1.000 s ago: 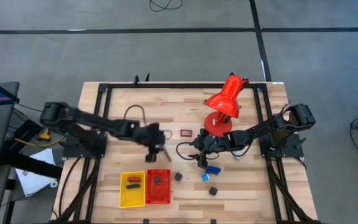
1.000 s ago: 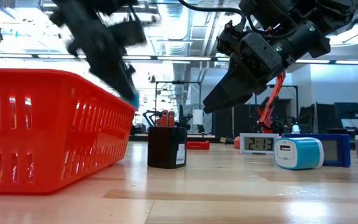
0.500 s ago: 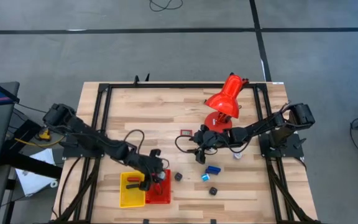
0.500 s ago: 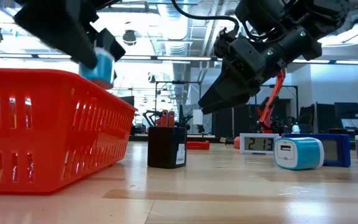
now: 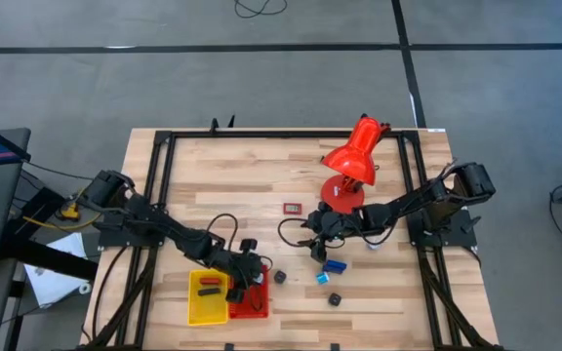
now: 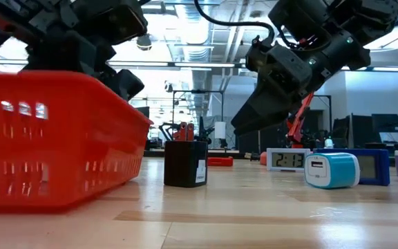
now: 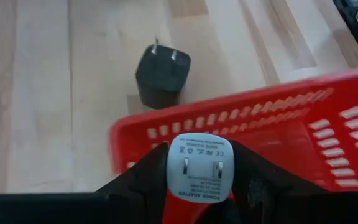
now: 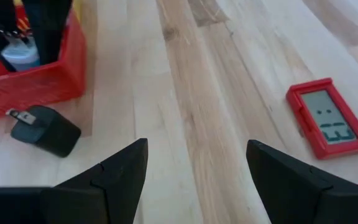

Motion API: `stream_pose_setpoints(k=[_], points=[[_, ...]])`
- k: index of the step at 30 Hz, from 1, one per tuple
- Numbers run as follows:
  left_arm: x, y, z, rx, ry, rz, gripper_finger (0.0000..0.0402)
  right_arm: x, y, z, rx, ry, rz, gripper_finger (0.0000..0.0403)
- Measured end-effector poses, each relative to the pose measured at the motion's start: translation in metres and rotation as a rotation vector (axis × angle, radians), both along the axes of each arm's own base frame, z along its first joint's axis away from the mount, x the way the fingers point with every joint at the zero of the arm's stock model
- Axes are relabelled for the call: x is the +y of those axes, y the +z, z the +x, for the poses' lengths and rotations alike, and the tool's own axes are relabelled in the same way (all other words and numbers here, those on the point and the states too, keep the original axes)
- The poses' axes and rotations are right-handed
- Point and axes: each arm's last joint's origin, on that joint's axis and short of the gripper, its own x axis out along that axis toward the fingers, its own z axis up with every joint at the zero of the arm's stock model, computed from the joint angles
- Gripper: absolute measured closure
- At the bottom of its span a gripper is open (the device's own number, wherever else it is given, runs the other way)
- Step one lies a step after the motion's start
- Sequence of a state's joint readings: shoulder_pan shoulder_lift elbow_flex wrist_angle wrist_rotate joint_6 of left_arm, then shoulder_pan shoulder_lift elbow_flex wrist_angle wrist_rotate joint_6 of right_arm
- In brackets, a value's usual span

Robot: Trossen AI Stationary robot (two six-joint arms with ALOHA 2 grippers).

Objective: Pick & Place Office items
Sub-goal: Put the top light blue charger adapter into the red bin

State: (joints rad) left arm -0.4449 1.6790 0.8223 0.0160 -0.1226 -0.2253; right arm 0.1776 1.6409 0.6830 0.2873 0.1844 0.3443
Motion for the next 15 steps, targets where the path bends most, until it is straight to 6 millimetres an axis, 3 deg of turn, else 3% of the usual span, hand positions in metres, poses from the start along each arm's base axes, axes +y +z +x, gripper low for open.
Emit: stream_pose_setpoints(k=[15], points=[[0.0003,-0.0024,-0.0005,0.015,0.0,0.008,0.0236,-0.0003,0.0003,0.0003,-0.002,0.001,-0.002,0.0137]])
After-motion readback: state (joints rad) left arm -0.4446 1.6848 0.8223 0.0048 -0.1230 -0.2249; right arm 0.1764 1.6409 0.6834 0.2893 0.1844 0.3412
